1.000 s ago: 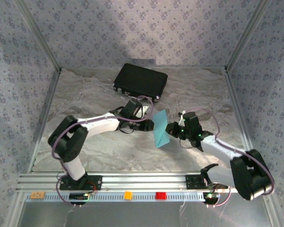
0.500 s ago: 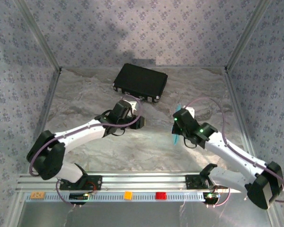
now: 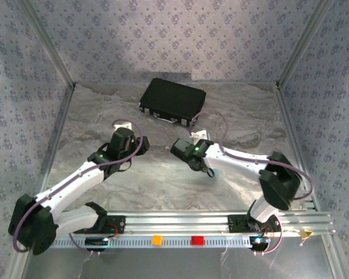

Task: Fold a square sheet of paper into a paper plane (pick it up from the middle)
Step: Turn over the paper at the center of the table.

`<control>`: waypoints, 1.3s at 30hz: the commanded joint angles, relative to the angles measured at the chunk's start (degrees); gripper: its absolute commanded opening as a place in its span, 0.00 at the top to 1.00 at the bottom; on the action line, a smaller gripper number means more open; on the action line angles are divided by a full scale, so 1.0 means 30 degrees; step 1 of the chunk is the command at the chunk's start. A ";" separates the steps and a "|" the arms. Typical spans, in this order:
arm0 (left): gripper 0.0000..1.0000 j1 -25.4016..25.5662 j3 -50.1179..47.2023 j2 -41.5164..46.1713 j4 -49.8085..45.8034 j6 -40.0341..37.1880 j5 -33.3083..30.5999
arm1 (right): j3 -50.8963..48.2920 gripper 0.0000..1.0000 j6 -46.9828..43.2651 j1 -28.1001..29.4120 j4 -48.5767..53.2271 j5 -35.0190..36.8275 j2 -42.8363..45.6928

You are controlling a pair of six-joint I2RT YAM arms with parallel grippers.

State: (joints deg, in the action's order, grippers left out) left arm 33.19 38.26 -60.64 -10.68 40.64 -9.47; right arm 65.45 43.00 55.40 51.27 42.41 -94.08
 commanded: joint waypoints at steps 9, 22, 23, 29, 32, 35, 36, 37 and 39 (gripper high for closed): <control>0.50 -0.0516 -0.0830 0.2446 -0.1765 0.0738 -0.2313 | 0.3282 0.86 -0.1373 0.1044 -0.3581 -0.5013 -0.3913; 0.52 -0.0561 -0.0678 0.1020 -0.0914 0.0549 0.0380 | -0.4909 0.56 -0.0881 -0.3037 -1.3726 -1.3878 0.3192; 0.53 -0.0554 -0.0641 0.0651 -0.0543 0.0473 0.1014 | -0.5820 0.56 -0.0635 -0.3608 -1.4347 -1.4305 0.3855; 0.61 -0.0517 0.0348 -0.2818 0.1200 0.0473 0.5199 | -1.0715 0.62 0.0988 -0.7095 -1.7382 -1.6850 0.7103; 0.62 -0.0413 0.0717 -0.4442 0.2324 0.0797 0.6737 | -1.1695 0.63 0.1110 -0.8053 -1.7639 -1.7467 0.7974; 0.62 -0.0098 0.1278 -0.5843 0.2970 0.1042 0.7606 | -1.2127 0.65 0.1230 -0.8551 -1.7659 -1.7911 0.8302; 0.62 0.0103 0.1561 -0.6288 0.2958 0.1042 0.7744 | -1.2281 0.66 0.1296 -0.8694 -1.7745 -1.7974 0.8375; 0.62 0.0312 0.1830 -0.6746 0.2916 0.1006 0.7787 | -1.2437 0.66 0.1354 -0.8814 -1.7940 -1.8098 0.8394; 0.62 0.0660 0.2304 -0.7620 0.2936 0.1011 0.8130 | -1.2694 0.68 0.1490 -0.9138 -1.8220 -1.8413 0.8349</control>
State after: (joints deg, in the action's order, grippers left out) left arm 33.91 42.44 -81.28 -4.23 43.20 10.96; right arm 28.64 45.98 29.04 -0.93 -10.07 -69.76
